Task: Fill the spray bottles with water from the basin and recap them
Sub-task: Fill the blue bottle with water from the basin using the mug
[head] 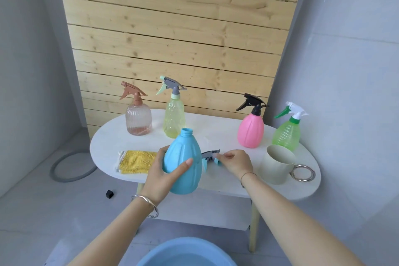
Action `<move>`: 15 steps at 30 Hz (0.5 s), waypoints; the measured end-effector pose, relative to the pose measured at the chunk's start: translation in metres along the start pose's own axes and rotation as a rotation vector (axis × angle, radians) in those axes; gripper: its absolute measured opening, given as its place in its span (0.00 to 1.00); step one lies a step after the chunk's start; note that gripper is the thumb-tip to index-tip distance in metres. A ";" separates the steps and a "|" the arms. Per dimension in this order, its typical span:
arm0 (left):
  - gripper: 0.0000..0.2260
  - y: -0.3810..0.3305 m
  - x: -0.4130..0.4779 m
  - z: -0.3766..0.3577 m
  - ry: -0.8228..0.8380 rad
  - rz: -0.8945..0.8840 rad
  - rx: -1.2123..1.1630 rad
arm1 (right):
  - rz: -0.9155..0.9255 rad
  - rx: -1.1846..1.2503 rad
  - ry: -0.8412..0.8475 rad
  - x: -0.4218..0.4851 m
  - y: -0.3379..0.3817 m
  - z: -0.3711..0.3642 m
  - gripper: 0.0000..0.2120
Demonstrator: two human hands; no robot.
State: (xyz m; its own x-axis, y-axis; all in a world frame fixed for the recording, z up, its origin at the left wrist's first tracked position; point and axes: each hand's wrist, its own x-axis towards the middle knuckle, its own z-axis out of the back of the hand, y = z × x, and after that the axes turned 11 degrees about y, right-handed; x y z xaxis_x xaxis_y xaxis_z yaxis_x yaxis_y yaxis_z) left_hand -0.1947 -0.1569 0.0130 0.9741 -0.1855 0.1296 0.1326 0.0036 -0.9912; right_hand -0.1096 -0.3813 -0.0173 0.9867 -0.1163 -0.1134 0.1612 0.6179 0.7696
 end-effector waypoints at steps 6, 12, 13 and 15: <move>0.34 -0.006 -0.005 -0.012 0.033 -0.014 -0.033 | 0.304 0.272 -0.339 -0.045 0.001 0.057 0.06; 0.36 -0.012 -0.013 -0.040 0.063 -0.020 -0.061 | -0.042 0.132 -0.642 -0.061 -0.068 0.126 0.21; 0.37 -0.013 -0.014 -0.046 0.067 -0.019 -0.064 | -0.132 0.191 -0.607 -0.063 -0.079 0.131 0.22; 0.39 -0.014 -0.017 -0.054 0.077 -0.006 -0.070 | -0.223 0.300 -0.490 -0.065 -0.094 0.132 0.23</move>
State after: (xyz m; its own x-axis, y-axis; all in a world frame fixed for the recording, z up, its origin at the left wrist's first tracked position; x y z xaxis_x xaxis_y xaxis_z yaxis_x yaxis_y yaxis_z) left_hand -0.2236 -0.2072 0.0232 0.9560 -0.2599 0.1360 0.1230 -0.0657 -0.9902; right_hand -0.1917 -0.5347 0.0004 0.7950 -0.6050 -0.0447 0.2795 0.2999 0.9121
